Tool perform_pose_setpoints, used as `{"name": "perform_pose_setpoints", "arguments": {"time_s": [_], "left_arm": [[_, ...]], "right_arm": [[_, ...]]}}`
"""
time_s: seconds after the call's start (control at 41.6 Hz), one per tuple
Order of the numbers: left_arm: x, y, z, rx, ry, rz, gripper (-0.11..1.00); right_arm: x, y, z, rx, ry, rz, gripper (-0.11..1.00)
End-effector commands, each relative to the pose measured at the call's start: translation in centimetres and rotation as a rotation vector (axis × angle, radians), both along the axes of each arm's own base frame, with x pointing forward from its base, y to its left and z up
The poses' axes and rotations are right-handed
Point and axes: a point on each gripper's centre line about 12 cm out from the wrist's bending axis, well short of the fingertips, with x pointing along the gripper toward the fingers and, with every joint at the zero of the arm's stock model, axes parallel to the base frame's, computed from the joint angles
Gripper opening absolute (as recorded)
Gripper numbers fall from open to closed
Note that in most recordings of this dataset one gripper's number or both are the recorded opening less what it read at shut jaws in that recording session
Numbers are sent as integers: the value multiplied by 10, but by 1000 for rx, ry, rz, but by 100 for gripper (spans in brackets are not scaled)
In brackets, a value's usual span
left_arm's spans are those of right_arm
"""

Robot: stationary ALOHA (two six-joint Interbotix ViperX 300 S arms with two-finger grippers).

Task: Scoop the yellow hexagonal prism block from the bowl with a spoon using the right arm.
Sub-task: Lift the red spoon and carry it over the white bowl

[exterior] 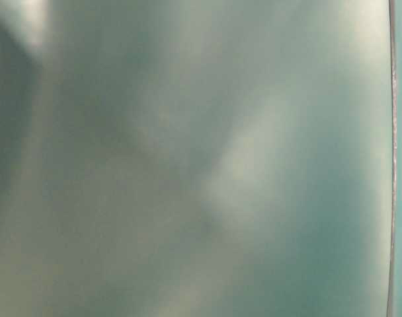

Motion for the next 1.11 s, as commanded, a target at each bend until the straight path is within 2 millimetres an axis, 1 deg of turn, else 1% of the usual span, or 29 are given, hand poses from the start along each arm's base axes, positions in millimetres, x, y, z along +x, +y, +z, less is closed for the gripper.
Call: {"name": "perform_pose_setpoints", "arguments": {"time_s": [0.0, 0.168, 0.361, 0.481, 0.601, 0.673, 0.865, 0.962, 1.082], "left_arm": [[2, 0, 4, 3, -3, -2, 0], [2, 0, 2, 5, 14, -2, 0], [2, 0, 0, 11, 31, -3, 0], [2, 0, -1, 14, 40, -1, 0], [2, 0, -1, 23, 41, -1, 0], [2, 0, -2, 26, 51, -1, 0], [2, 0, -4, 24, 69, -3, 0], [2, 0, -4, 24, 69, -1, 0], [2, 0, -4, 24, 69, -1, 0]], "right_arm": [[6, 4, 8, 14, -40, 3, 23], [11, 7, 22, 38, -83, 8, 23], [17, 7, 47, 86, -107, 5, 23], [23, 5, 61, 103, -85, 3, 23], [33, 2, 79, 107, -43, 5, 23], [40, -2, 89, 102, 3, 10, 23], [65, -16, 127, 80, 107, 40, 23], [74, -27, 137, 77, 171, 38, 23], [83, -44, 143, 92, 240, 15, 23]]}}
